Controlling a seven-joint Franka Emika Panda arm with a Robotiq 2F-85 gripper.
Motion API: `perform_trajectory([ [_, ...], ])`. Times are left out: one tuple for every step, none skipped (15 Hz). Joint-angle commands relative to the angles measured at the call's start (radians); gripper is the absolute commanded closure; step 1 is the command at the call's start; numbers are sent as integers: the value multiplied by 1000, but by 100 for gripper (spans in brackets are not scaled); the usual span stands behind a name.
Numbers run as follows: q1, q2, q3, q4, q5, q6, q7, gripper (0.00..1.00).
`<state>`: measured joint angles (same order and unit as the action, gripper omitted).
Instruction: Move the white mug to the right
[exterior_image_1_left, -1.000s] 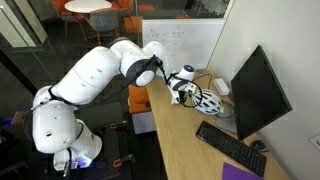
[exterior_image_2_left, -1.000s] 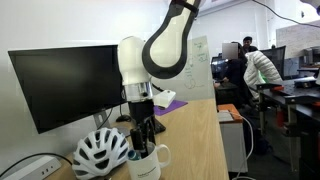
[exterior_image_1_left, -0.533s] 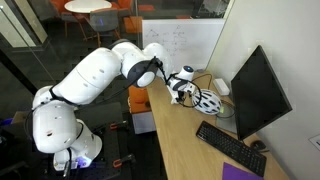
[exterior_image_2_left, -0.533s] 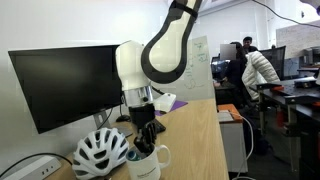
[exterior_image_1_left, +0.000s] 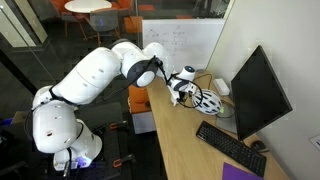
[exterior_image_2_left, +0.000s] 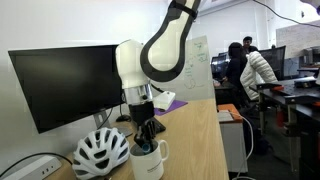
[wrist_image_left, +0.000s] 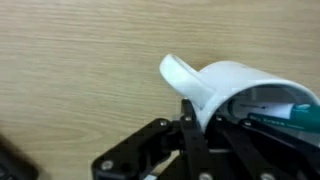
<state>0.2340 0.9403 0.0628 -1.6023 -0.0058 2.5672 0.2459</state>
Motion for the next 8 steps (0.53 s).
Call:
perform_trajectory([
  [-16, -108, -30, -117, 22, -4, 13, 97],
  [-8, -129, -61, -139, 20, -17, 53, 97],
  [-14, -159, -77, -173, 38, -31, 94, 97],
  [-10, -182, -101, -206, 42, -33, 133, 97],
  [-13, -210, -116, -254, 54, -19, 163, 97],
  [-12, -235, -134, -299, 62, -5, 199, 97],
  [-11, -260, -148, -345, 71, 4, 233, 97],
  [-13, -284, -156, -390, 84, 19, 266, 97],
])
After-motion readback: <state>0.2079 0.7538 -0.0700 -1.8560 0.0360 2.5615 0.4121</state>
